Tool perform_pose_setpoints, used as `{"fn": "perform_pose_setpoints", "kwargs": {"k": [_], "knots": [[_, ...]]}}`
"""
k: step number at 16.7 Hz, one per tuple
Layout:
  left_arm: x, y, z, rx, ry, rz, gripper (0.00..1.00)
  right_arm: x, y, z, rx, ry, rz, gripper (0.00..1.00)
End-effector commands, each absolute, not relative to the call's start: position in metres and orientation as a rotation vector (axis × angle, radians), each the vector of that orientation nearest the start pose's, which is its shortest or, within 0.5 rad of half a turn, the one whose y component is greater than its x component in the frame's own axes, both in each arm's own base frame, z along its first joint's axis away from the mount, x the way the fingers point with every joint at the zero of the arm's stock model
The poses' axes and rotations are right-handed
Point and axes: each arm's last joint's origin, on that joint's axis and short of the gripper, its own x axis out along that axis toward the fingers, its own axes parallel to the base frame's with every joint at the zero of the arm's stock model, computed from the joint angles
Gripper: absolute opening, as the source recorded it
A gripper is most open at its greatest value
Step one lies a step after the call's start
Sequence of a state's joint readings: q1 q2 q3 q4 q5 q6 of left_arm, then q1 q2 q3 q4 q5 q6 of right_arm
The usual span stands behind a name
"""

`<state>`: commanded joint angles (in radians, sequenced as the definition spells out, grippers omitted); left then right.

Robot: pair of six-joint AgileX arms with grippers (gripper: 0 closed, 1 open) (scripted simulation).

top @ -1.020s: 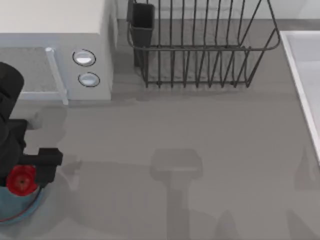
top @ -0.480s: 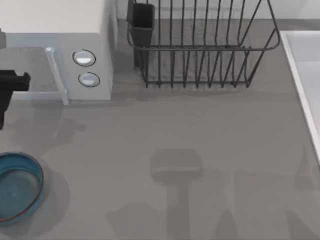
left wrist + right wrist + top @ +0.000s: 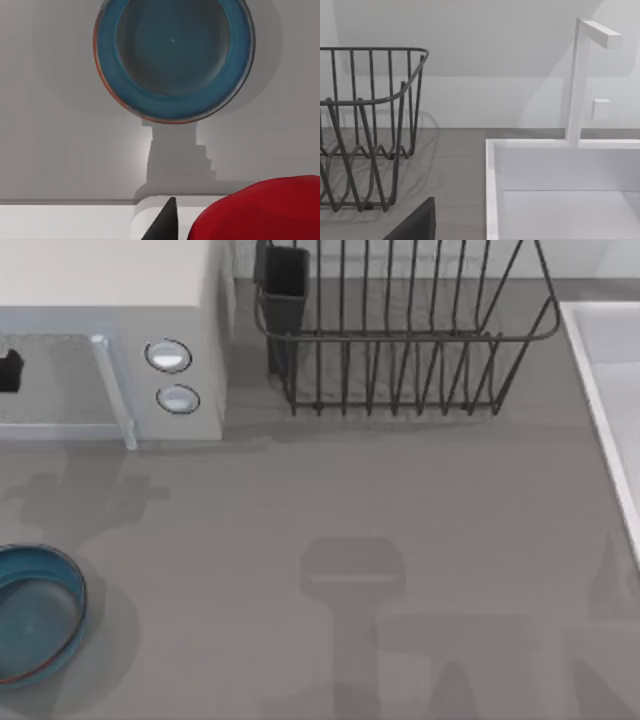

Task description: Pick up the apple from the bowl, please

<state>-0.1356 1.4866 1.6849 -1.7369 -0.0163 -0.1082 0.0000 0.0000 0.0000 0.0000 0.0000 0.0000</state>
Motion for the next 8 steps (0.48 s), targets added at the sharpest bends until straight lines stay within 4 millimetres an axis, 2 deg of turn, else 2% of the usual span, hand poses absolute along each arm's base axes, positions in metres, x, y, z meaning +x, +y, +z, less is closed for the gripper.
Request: {"fn": "perform_pose_setpoints", "kwargs": {"k": [2, 4, 6, 8], "knots": [[0.235, -0.027, 0.37, 0.031, 1.541, -0.011, 0.0, 0.106, -0.001, 0.16, 0.0, 0.0, 0.0, 1.0], [0.242, -0.037, 0.365, 0.031, 1.548, -0.012, 0.0, 0.106, -0.001, 0.16, 0.0, 0.0, 0.0, 1.0], [0.252, -0.059, 0.354, 0.029, 1.557, -0.012, 0.0, 0.106, -0.001, 0.16, 0.0, 0.0, 0.0, 1.0], [0.259, -0.093, 0.338, 0.027, 1.564, -0.012, 0.0, 0.106, -0.001, 0.16, 0.0, 0.0, 0.0, 1.0]]}}
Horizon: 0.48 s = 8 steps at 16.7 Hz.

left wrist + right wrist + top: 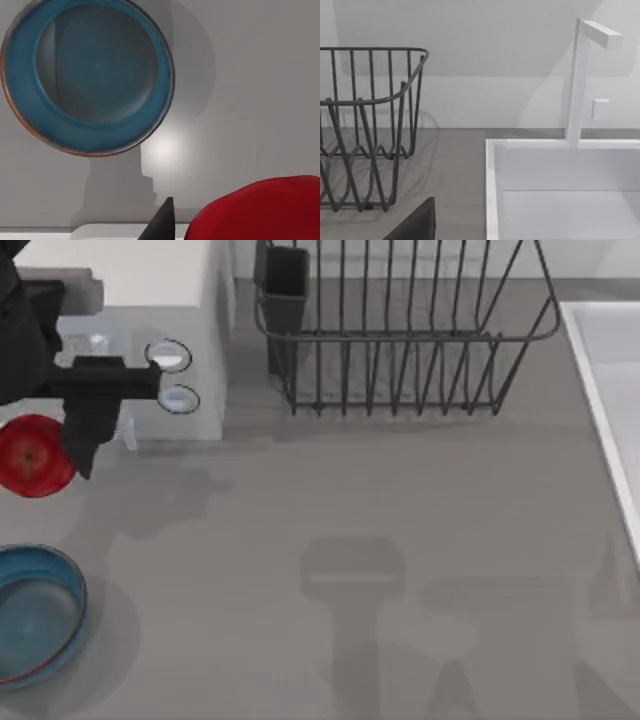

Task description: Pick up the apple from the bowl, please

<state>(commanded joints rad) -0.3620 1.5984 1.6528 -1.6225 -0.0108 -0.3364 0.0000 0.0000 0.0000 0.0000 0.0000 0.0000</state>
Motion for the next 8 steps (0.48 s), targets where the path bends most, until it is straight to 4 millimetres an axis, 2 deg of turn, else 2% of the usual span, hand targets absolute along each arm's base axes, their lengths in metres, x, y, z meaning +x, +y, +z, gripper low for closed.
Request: {"fn": "perform_pose_setpoints", "kwargs": {"k": [2, 5, 8], "knots": [[0.259, -0.136, 0.32, 0.025, 1.57, -0.012, 0.0, 0.106, -0.001, 0.16, 0.0, 0.0, 0.0, 1.0], [0.245, -0.196, 0.292, 0.022, 1.573, -0.011, 0.0, 0.106, -0.001, 0.16, 0.0, 0.0, 0.0, 1.0], [0.233, -0.228, 0.272, 0.017, 1.572, -0.015, 0.0, 0.106, -0.001, 0.16, 0.0, 0.0, 0.0, 1.0]]}}
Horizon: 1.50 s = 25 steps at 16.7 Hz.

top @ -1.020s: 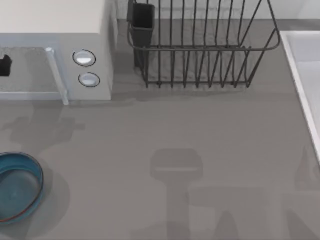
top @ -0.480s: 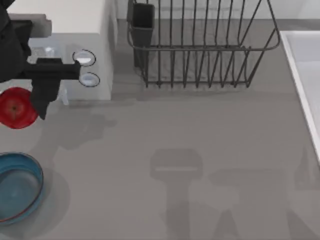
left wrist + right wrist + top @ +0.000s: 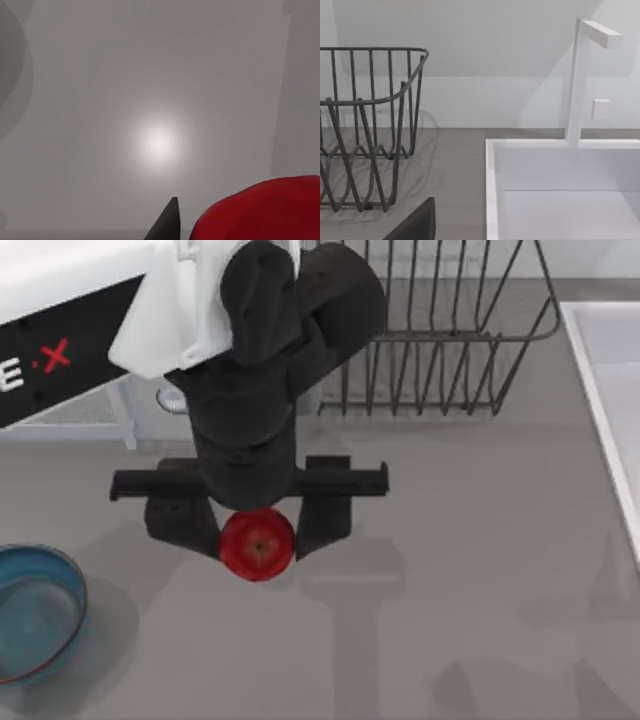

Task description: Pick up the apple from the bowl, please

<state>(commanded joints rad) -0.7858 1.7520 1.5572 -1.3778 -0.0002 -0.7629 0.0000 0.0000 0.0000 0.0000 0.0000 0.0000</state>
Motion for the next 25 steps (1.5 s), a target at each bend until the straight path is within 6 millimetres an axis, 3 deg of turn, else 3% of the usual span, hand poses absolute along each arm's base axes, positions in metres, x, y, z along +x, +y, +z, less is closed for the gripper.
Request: {"fn": "perform_pose_setpoints", "kwargs": {"k": [7, 16, 18, 22, 25], "knots": [[0.231, -0.231, 0.266, 0.014, 1.569, -0.016, 0.0, 0.106, -0.001, 0.16, 0.0, 0.0, 0.0, 1.0], [0.232, -0.234, 0.171, 0.01, 1.564, -0.021, 0.0, 0.106, -0.001, 0.16, 0.0, 0.0, 0.0, 1.0], [0.23, -0.232, 0.16, 0.015, 1.57, -0.016, 0.0, 0.106, -0.001, 0.16, 0.0, 0.0, 0.0, 1.0], [0.23, -0.232, 0.159, 0.016, 1.571, -0.016, 0.0, 0.106, -0.001, 0.16, 0.0, 0.0, 0.0, 1.0], [0.23, -0.232, 0.159, 0.016, 1.571, -0.016, 0.23, 0.106, -0.001, 0.16, 0.0, 0.0, 0.0, 1.0]]}}
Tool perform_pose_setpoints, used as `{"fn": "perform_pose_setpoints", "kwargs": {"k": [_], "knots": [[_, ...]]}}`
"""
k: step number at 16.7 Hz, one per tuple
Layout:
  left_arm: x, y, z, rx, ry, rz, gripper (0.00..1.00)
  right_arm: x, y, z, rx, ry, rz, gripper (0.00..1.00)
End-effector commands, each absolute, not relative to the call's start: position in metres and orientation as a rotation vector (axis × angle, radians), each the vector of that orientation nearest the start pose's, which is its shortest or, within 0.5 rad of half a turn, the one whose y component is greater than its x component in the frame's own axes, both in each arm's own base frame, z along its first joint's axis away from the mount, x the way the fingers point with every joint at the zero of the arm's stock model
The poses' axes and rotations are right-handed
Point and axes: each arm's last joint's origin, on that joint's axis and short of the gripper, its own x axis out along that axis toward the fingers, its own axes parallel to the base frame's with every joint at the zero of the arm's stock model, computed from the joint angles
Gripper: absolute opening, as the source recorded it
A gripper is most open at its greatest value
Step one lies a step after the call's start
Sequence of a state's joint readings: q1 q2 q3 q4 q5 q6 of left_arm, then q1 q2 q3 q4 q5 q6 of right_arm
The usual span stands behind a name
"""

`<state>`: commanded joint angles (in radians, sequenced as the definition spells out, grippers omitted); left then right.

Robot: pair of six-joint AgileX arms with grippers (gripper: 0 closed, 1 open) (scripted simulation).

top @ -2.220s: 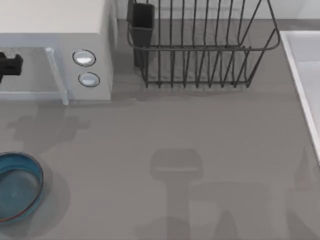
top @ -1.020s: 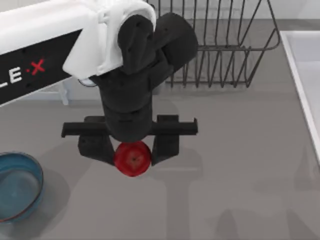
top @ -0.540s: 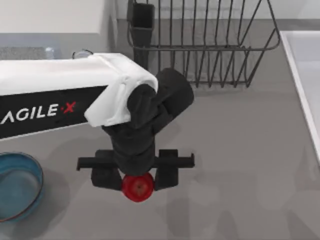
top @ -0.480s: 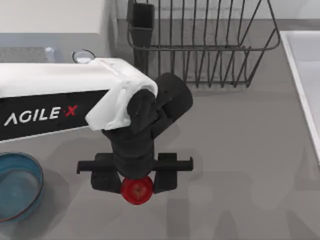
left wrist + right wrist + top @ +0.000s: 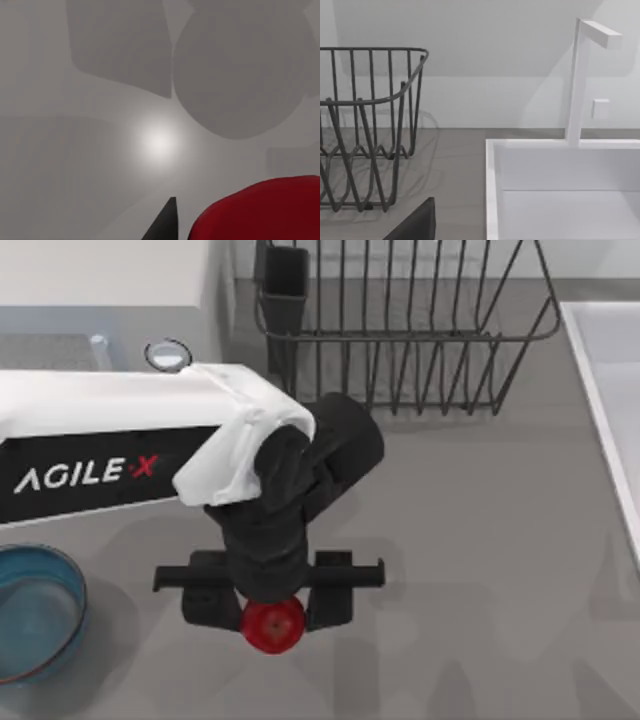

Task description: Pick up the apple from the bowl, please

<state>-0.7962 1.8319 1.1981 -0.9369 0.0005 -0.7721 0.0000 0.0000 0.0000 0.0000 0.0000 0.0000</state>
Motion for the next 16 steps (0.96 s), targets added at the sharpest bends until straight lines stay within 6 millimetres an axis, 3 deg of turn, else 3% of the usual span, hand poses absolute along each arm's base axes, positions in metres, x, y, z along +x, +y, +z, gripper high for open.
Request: {"fn": "perform_pose_setpoints", "kwargs": {"k": [10, 16], "knots": [[0.2302, -0.2321, 0.159, 0.016, 1.571, -0.016, 0.98, 0.1057, -0.0012, 0.16, 0.0, 0.0, 0.0, 1.0], [0.2302, -0.2321, 0.159, 0.016, 1.571, -0.016, 1.0, 0.1057, -0.0012, 0.16, 0.0, 0.0, 0.0, 1.0]]}}
